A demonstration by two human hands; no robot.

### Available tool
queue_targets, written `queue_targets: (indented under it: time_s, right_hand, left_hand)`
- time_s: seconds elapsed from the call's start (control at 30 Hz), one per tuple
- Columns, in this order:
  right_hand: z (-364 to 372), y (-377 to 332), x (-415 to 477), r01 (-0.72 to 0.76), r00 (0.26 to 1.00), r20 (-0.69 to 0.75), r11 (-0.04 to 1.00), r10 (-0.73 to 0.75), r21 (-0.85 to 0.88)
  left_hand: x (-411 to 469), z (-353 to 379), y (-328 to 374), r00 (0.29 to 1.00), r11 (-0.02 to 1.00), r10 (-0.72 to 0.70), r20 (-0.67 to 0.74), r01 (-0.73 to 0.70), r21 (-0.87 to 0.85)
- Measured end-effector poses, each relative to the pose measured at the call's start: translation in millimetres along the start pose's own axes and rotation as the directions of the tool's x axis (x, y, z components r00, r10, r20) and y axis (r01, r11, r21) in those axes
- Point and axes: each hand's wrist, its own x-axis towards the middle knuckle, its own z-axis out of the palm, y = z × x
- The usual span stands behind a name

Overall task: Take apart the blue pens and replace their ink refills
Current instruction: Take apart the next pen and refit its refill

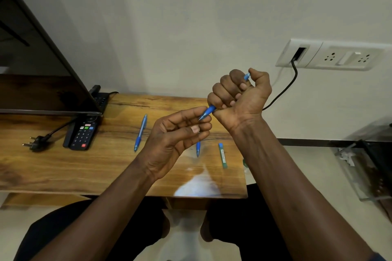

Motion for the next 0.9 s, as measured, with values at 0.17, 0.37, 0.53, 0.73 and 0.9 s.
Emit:
queue_targets:
  time_s: [0.17,0.37,0.53,0.73,0.9]
  right_hand:
    - [-4.8,-1.5,0.9,-0.033,0.999,0.021,0.999,0.033,0.012]
    - [-6.8,-3.0,1.2,-0.028,0.999,-0.042,0.998,0.030,0.050]
    - [-5.0,-2.4,3.0,-0.019,0.994,-0.105,0.999,0.023,0.040]
    - [-5.6,1.4,3.5,-0.029,0.990,-0.139,0.998,0.037,0.060]
    - [-4.1,2.2,4.5,-0.010,0.976,-0.218,1.000,0.014,0.020]
  left_hand:
    - [0.0,4.2,-2.7,1.000,0.999,0.003,-0.021,-0.003,0.032]
    - [-0.1,6.4,-4.1,0.999,0.996,0.028,-0.029,-0.026,0.083]
    - [0.7,8.1,-5.1,0.997,0.994,0.064,-0.042,-0.060,0.091]
    - [0.8,6.2,-6.4,0.997,0.990,0.070,-0.040,-0.065,0.129]
    - [1.4,5.5,-7.5,0.992,0.979,0.099,-0.073,-0.084,0.186]
